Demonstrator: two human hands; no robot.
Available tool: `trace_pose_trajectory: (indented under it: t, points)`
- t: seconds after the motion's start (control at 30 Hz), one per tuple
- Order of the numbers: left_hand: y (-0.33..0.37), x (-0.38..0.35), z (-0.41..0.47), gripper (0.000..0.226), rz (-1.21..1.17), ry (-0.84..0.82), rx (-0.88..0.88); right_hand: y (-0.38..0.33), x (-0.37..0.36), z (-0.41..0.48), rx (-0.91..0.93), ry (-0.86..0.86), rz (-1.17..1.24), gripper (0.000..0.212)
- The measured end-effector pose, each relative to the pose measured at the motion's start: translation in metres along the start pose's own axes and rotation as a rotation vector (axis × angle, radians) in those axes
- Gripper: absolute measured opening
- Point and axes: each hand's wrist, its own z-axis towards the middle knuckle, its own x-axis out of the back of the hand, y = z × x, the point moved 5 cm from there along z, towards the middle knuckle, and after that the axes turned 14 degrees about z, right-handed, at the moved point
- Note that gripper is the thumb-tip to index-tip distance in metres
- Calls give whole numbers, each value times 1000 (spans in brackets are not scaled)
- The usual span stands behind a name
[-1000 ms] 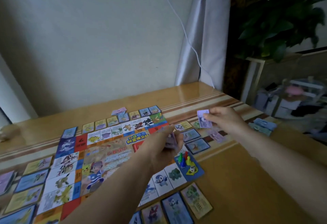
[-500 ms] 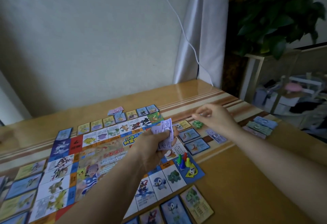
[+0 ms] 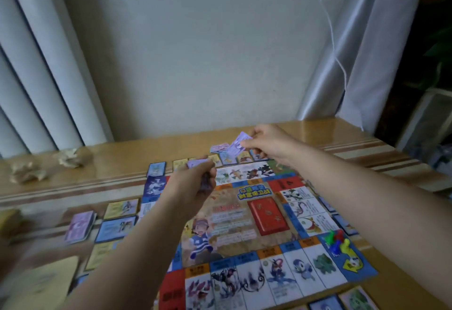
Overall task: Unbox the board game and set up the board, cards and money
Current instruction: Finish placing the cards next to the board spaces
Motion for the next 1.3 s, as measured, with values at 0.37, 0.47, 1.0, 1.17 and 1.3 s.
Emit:
trace_pose_trajectory:
  t: [0.37, 0.47, 1.0, 1.17, 1.3]
  points:
    - [40, 70, 33, 13, -275, 67, 22, 57, -67, 139, 52, 303, -312, 15]
    - [43, 78, 28, 15, -306, 66, 24, 65, -78, 141, 77, 277, -660, 14]
    - [50, 143, -75, 45, 0, 169, -300, -94, -206, -44, 191, -557, -84, 32]
    - [50, 176, -96, 31, 151, 321, -339, -101, -246, -68, 203, -612, -123, 21]
    - [58, 206, -99, 19, 217, 401, -334, -106, -267, -56, 160, -534, -22, 19]
